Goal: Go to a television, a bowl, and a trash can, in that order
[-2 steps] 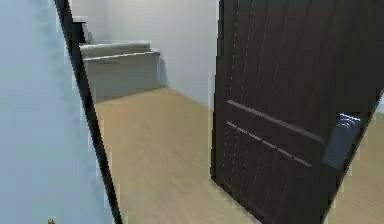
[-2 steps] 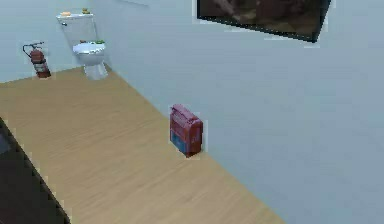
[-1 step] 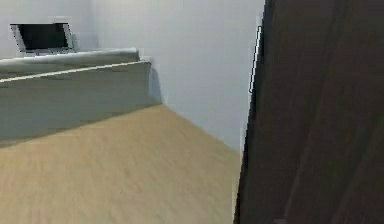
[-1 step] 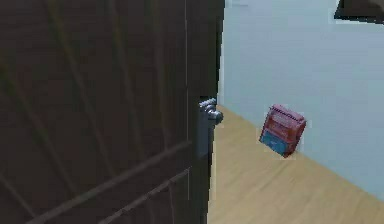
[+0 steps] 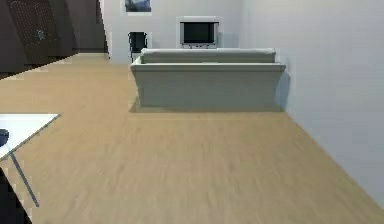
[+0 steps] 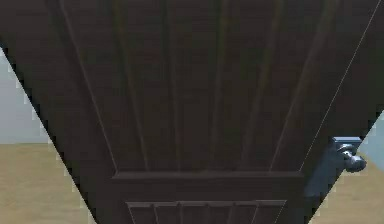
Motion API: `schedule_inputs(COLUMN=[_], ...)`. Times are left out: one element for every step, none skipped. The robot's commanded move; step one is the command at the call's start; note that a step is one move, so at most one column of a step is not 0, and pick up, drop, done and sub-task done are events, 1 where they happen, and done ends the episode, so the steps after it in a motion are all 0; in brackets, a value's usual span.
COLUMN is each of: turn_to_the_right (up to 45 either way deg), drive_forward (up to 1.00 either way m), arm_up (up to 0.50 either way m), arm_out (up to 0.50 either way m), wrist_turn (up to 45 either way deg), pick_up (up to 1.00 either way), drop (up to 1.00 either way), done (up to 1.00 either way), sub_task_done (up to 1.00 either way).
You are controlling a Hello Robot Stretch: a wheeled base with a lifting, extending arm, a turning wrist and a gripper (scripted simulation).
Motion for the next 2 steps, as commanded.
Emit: schedule_inputs(turn_to_the_right=[0.0, -24.0], drive_forward=[0.70, 0.00], arm_up=[0.00, 0.00], arm_out=[0.00, 0.00], wrist_turn=[0.0, 0.0], pick_up=[0.00, 0.00], drop=[0.00, 0.00], done=[0.00, 0.00], sub_task_done=[0.00, 0.00])
